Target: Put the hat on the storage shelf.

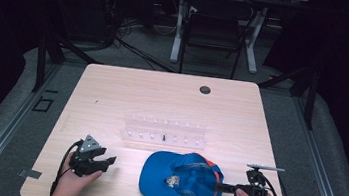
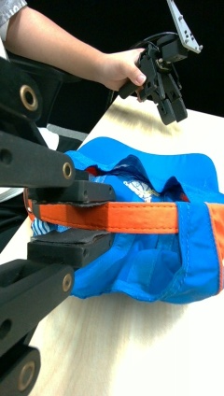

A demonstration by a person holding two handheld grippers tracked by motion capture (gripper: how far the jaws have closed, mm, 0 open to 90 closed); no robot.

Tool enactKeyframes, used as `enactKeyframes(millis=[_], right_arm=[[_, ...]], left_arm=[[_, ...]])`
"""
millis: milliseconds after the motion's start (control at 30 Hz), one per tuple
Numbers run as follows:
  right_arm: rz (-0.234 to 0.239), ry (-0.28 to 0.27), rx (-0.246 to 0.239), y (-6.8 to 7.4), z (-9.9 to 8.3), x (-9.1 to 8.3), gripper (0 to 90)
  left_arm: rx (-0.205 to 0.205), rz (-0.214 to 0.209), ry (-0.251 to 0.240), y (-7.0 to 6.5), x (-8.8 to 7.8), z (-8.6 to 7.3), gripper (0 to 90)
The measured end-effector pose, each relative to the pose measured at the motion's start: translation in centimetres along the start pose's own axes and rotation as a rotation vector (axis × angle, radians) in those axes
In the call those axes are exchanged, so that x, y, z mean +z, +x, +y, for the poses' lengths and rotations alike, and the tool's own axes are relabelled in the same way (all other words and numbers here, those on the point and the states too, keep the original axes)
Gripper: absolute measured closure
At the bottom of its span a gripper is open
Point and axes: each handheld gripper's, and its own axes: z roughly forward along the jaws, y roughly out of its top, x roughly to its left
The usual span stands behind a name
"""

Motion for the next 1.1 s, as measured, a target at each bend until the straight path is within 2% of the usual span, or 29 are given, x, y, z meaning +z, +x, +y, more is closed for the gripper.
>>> enactKeyframes(millis=[200,267,400,600,667,900,1100], right_arm=[[-0.038,0.016,-0.024,0.5,1.0,-1.0,77.3],[-0.054,0.006,-0.025,1.1,1.6,-1.6,77.5],[-0.087,0.022,-0.046,1.7,2.5,-2.0,77.6],[-0.088,0.045,-0.045,2.3,3.2,-2.0,77.7],[-0.082,0.062,-0.059,2.6,3.6,-2.0,77.7],[-0.087,0.076,-0.039,3.6,4.2,-2.2,77.7],[-0.097,0.081,-0.05,4.3,4.5,-2.4,77.7]], left_arm=[[0.004,-0.002,0.006,0.0,0.1,0.0,46.5],[0.004,0.0,0.007,0.0,0.1,0.0,46.5],[0.003,0.002,0.006,0.0,0.1,0.0,46.5],[0.002,0.0,0.005,0.1,0.1,0.0,46.5],[0.001,0.0,0.005,0.1,0.1,0.0,46.5],[-0.001,0.001,0.003,0.1,0.1,0.0,46.5],[0.001,0.0,0.005,0.1,0.2,0.0,46.5]])
